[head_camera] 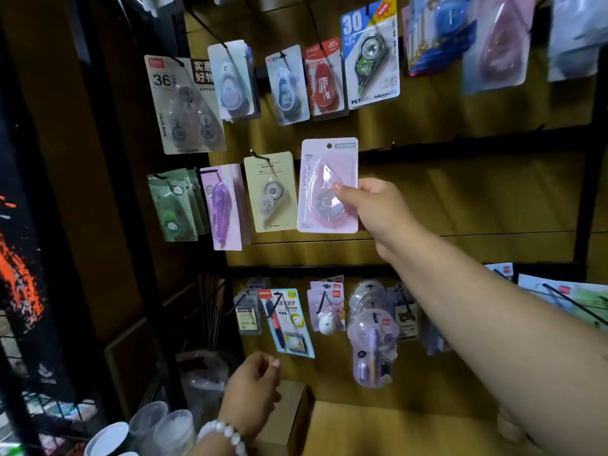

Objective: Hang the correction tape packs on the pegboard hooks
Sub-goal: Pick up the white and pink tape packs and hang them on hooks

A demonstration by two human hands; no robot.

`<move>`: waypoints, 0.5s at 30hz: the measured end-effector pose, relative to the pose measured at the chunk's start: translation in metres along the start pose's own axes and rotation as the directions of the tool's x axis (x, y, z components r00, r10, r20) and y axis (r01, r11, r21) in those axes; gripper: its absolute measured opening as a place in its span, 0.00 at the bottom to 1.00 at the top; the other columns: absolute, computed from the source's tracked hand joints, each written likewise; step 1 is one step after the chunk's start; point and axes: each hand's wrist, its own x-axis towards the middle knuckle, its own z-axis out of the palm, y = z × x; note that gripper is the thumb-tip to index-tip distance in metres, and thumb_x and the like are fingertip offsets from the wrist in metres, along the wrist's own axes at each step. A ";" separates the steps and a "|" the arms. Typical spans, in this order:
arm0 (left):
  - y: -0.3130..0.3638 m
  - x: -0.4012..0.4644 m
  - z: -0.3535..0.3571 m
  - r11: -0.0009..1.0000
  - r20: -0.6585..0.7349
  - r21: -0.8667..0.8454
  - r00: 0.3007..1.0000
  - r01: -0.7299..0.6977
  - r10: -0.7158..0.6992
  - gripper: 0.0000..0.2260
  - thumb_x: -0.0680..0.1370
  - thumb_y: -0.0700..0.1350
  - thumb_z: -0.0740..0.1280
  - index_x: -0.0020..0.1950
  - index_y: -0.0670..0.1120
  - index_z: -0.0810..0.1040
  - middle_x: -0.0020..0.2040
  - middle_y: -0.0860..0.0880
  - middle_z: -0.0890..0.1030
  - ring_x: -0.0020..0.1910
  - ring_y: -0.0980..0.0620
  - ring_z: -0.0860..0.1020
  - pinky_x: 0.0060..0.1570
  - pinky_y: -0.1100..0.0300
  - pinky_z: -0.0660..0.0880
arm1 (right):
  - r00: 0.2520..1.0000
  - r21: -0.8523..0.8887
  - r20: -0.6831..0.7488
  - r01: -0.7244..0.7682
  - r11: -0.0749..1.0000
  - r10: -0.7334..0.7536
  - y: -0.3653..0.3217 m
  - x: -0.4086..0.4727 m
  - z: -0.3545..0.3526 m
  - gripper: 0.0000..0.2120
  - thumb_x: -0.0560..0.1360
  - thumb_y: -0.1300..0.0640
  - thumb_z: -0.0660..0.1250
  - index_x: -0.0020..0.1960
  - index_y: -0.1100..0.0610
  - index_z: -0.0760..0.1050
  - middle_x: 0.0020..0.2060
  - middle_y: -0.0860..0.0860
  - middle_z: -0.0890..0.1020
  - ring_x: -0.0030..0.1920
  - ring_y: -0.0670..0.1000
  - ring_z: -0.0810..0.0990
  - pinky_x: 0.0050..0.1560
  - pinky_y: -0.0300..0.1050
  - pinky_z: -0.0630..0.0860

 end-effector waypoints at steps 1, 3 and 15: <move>0.000 -0.001 0.000 1.000 0.004 0.008 1.000 -0.001 0.001 0.09 0.80 0.41 0.64 0.40 0.41 0.74 0.28 0.49 0.75 0.24 0.51 0.73 0.29 0.59 0.71 | 1.000 0.003 0.003 -0.003 1.000 0.003 -0.001 0.004 0.001 0.05 0.77 0.51 0.67 0.45 0.52 0.77 0.42 0.45 0.82 0.42 0.46 0.82 0.40 0.38 0.78; 0.001 -0.001 0.001 1.000 0.011 0.018 1.000 -0.008 0.007 0.08 0.79 0.41 0.64 0.41 0.41 0.74 0.28 0.49 0.75 0.24 0.50 0.74 0.28 0.60 0.71 | 1.000 0.012 0.001 -0.028 1.000 0.028 -0.001 0.009 0.004 0.05 0.77 0.51 0.68 0.43 0.51 0.76 0.41 0.44 0.82 0.41 0.45 0.82 0.40 0.38 0.77; 0.005 -0.003 0.003 0.999 0.045 0.035 0.999 0.006 -0.008 0.07 0.80 0.41 0.64 0.42 0.43 0.74 0.30 0.49 0.75 0.25 0.52 0.75 0.27 0.61 0.71 | 0.998 -0.008 -0.029 -0.048 0.999 0.048 0.015 0.016 0.008 0.06 0.76 0.51 0.68 0.44 0.52 0.76 0.42 0.46 0.83 0.44 0.46 0.83 0.42 0.41 0.79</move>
